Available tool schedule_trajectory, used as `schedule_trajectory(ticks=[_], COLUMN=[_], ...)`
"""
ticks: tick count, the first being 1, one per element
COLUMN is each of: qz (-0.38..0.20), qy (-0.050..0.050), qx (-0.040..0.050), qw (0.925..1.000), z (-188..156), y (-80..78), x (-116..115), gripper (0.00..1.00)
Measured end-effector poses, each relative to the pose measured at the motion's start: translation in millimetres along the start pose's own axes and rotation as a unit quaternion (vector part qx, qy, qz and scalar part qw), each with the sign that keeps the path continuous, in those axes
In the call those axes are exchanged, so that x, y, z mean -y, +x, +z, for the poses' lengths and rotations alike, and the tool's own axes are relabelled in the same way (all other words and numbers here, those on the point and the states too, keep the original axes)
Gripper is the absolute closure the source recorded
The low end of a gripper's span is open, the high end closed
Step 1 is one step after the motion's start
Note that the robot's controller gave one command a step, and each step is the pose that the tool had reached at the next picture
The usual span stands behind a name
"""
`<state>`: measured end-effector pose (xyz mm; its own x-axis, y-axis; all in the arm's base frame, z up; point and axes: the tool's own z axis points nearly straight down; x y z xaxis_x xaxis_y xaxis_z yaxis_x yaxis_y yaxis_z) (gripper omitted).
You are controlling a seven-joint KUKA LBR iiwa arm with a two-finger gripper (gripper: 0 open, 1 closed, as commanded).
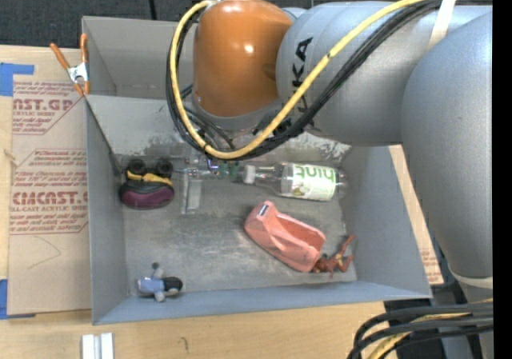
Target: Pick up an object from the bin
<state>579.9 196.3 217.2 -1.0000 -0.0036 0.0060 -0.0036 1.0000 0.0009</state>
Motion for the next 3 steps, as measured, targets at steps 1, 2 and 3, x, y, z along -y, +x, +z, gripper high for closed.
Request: schedule_trajectory(ticks=[1,2,3], qz=[0.001,0.015,0.018], qy=[-0.001,-0.001,0.000], qx=[0.0038,0.0057,0.0026], qw=[1.0000,0.9999,0.9998], z=[-5.3,82.6,97.7], y=[-1.6,-5.3,-1.0], x=[1.4,-29.0,-37.8], gripper=[0.00,0.00,0.00])
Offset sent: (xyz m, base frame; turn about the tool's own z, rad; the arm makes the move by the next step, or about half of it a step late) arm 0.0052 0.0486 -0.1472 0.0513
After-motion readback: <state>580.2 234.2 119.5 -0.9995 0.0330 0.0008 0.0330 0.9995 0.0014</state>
